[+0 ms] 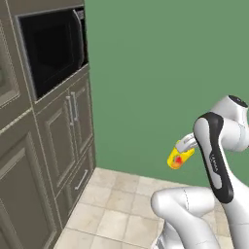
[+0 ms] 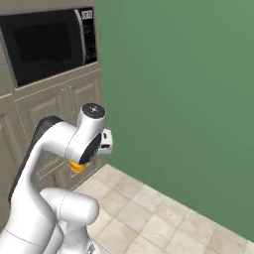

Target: Pick the cup and bowl from the counter and place them on the counter next to the sink.

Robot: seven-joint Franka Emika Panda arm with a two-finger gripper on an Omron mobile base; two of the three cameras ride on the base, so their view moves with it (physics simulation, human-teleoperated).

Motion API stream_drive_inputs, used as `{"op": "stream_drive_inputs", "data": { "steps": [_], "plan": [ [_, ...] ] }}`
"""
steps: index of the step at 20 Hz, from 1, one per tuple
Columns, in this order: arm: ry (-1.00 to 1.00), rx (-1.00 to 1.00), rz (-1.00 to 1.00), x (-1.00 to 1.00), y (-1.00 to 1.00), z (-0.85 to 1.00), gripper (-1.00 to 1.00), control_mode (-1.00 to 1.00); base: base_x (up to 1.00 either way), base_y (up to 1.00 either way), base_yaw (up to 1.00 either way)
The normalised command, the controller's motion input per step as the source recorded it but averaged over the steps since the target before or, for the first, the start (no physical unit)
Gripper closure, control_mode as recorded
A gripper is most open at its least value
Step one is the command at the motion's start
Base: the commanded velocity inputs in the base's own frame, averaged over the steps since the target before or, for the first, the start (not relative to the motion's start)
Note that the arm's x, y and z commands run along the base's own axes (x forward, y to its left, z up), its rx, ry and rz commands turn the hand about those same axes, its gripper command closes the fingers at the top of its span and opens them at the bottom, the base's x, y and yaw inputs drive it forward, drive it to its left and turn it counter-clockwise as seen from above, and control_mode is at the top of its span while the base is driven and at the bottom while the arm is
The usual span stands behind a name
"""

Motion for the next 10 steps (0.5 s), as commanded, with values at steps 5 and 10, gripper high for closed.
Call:
{"op": "stream_drive_inputs", "data": {
  "steps": [5,10],
  "plan": [
    [0.0,0.0,0.0,0.0,0.0,0.0,1.0,1.0,-0.16,-0.05,0.72],
    [0.0,0.0,0.0,0.0,0.0,0.0,1.0,1.0,-0.21,-0.03,0.72]
  ]
}}
